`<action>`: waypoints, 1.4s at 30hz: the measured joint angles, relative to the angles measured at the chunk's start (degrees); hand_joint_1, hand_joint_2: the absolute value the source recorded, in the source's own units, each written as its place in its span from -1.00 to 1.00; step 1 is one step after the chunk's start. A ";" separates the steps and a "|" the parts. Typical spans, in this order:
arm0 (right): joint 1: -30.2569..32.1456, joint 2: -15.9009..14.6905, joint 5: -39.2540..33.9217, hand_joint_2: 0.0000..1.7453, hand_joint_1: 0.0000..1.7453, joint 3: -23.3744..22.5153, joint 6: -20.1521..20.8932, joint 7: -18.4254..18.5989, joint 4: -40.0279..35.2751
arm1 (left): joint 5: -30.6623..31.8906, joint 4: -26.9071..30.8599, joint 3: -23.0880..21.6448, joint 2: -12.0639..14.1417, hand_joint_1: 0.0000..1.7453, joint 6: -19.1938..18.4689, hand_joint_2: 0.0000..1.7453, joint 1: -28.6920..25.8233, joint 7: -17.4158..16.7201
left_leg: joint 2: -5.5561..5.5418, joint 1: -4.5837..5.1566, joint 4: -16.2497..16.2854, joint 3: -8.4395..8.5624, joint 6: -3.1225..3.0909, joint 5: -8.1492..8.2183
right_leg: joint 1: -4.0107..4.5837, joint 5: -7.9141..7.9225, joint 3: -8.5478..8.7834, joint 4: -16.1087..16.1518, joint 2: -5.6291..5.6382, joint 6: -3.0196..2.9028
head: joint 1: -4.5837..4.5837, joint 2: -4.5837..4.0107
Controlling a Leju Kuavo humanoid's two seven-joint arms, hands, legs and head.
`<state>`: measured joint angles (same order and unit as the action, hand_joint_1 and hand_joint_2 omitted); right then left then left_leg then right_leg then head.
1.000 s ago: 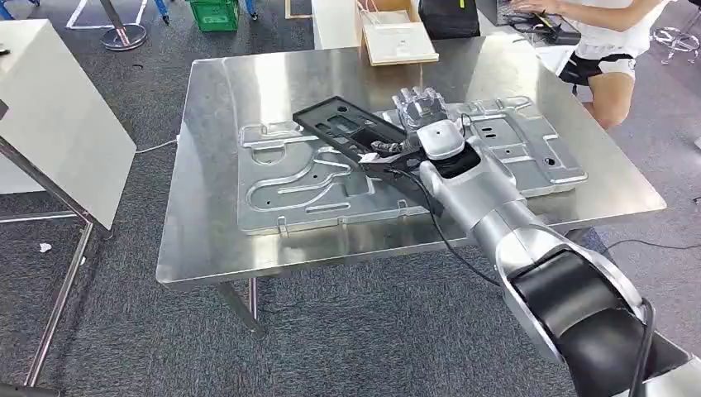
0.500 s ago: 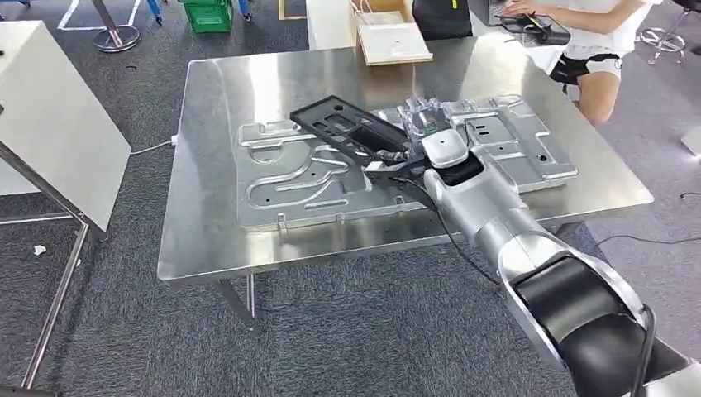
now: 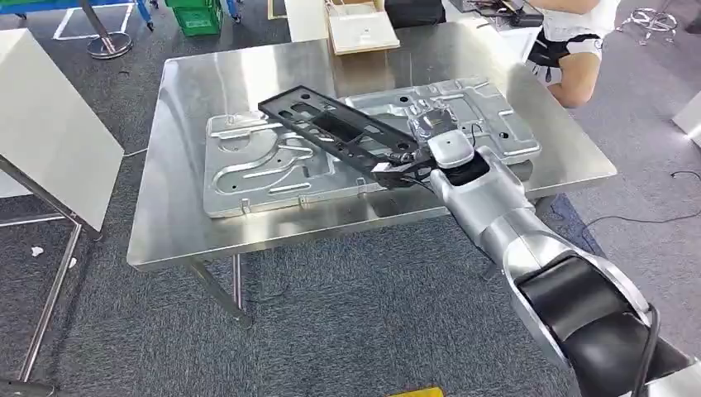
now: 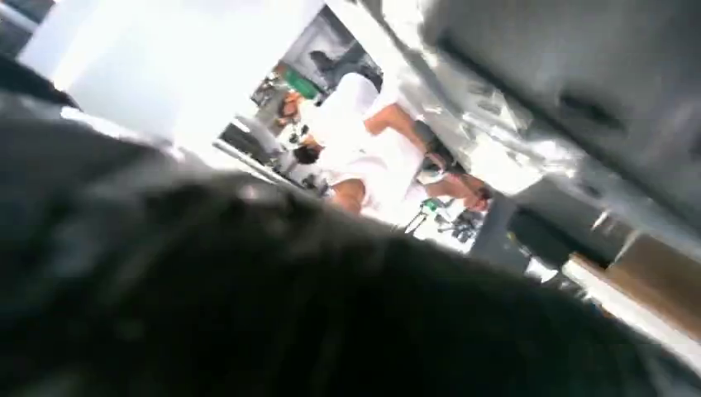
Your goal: Take the parts from the cabinet and place them on the table.
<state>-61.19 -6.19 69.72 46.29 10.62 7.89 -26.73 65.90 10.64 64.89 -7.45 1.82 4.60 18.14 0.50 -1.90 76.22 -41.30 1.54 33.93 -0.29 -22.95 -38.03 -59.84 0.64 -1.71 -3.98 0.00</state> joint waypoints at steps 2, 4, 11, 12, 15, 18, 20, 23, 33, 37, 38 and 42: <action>0.22 -0.24 0.07 -1.00 -1.00 0.00 -0.02 0.00 0.09 | 0.04 0.00 0.00 0.02 -1.00 -0.26 -1.00 0.08 -0.02 | -0.09 0.77 -5.68 4.82 -1.30 -3.35 | 0.58 0.99 -1.36 -0.16 0.08 -0.06 | 0.00 0.00; 0.14 -0.39 0.15 -1.00 -1.00 0.00 -0.11 0.00 0.07 | 0.04 0.07 0.00 0.33 -1.00 -0.51 -1.00 0.29 -0.04 | -0.44 1.80 -15.69 11.67 -3.41 -2.89 | 0.85 2.04 -2.33 -0.25 0.08 0.12 | -0.04 0.00; -0.16 -1.44 0.98 -1.00 -1.00 -0.02 0.26 -0.22 0.48 | -0.11 0.02 0.00 0.28 -1.00 -1.49 -1.00 0.46 -0.11 | 0.29 1.53 -19.30 10.47 -4.68 -7.34 | 0.33 -1.92 -4.11 -2.82 -0.12 2.23 | 0.00 0.00; -0.23 -1.57 1.03 -1.00 -1.00 -0.02 0.31 -0.31 0.55 | -0.11 0.02 0.00 0.28 -1.00 -1.64 -1.00 0.45 -0.11 | 0.31 1.53 -19.29 9.59 -4.59 -7.96 | 0.04 -5.58 -5.01 -6.88 -0.17 2.59 | -0.02 0.00; -0.16 -1.92 1.09 -1.00 -1.00 -0.02 0.50 -1.23 0.81 | -0.13 0.02 0.02 0.28 -1.00 -1.79 -1.00 0.37 -0.13 | 0.32 1.46 -19.01 6.90 -4.28 -9.82 | -0.68 -8.10 -5.81 -16.33 -0.34 3.57 | -0.02 0.00; -0.37 -1.99 1.16 -1.00 -1.00 -0.02 0.63 -1.36 0.92 | -0.31 0.02 0.02 0.28 -1.00 -1.88 -1.00 0.39 -0.13 | 0.38 1.19 -17.88 4.15 -3.56 -11.13 | -1.14 -3.00 1.70 -8.83 -0.50 3.94 | -0.02 0.00; -0.84 -1.92 1.22 -1.00 -1.00 -0.02 0.66 -1.40 0.81 | -0.33 0.02 0.02 0.28 -1.00 -2.04 -1.00 0.45 -0.13 | 0.37 1.38 -17.03 3.03 -2.80 -11.66 | -0.65 -6.47 7.60 0.01 -0.68 3.52 | 0.02 0.00; -0.98 -1.99 1.42 -1.00 -1.00 -0.02 0.74 -1.40 0.70 | -0.46 0.02 0.11 0.28 -1.00 -2.23 -1.00 0.41 -0.17 | 0.42 1.17 -17.62 3.06 -1.60 -13.23 | -0.20 -5.87 7.06 0.38 -0.51 2.21 | 0.07 0.00; -0.80 -1.57 1.64 -1.00 -1.00 -0.02 1.18 -1.42 0.66 | -0.55 0.00 0.37 0.37 -1.00 -2.41 -1.00 0.40 -0.46 | -0.04 0.71 -5.43 4.56 -0.26 -6.34 | -0.63 0.91 -0.48 0.79 -0.69 0.69 | 0.20 0.00; -1.02 -1.62 1.66 -1.00 -1.00 -0.02 1.18 -1.42 0.42 | -0.55 0.00 0.39 0.39 -1.00 -2.41 -1.00 0.45 -0.46 | -0.55 1.20 -17.72 12.30 -1.29 -3.95 | -0.45 2.88 -1.64 0.42 -0.81 2.06 | 0.11 0.00; -1.04 -1.62 1.66 -1.00 -1.00 -0.02 1.20 -1.42 0.42 | -0.52 0.00 0.39 0.39 -1.00 -2.43 -1.00 0.51 -0.46 | -0.54 1.40 -17.60 12.07 -1.62 -4.15 | -0.47 3.54 -1.72 0.79 -0.78 2.47 | 0.15 0.00; -0.87 -1.70 1.66 -1.00 -1.00 0.02 1.38 -1.40 0.55 | -0.52 0.00 0.44 0.28 -1.00 -2.38 -1.00 0.56 -0.66 | 0.19 1.14 -18.41 9.95 -4.19 -7.24 | -0.53 -3.81 -4.53 -5.87 -0.58 3.39 | 0.02 0.00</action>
<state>-62.06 -7.89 71.38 46.32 12.00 6.49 -26.18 65.37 10.64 65.33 -7.17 -0.57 5.16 17.49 0.69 -0.76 57.81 -31.35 -2.65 26.69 -0.82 -26.77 -42.56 -65.71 0.06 1.68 -3.96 0.00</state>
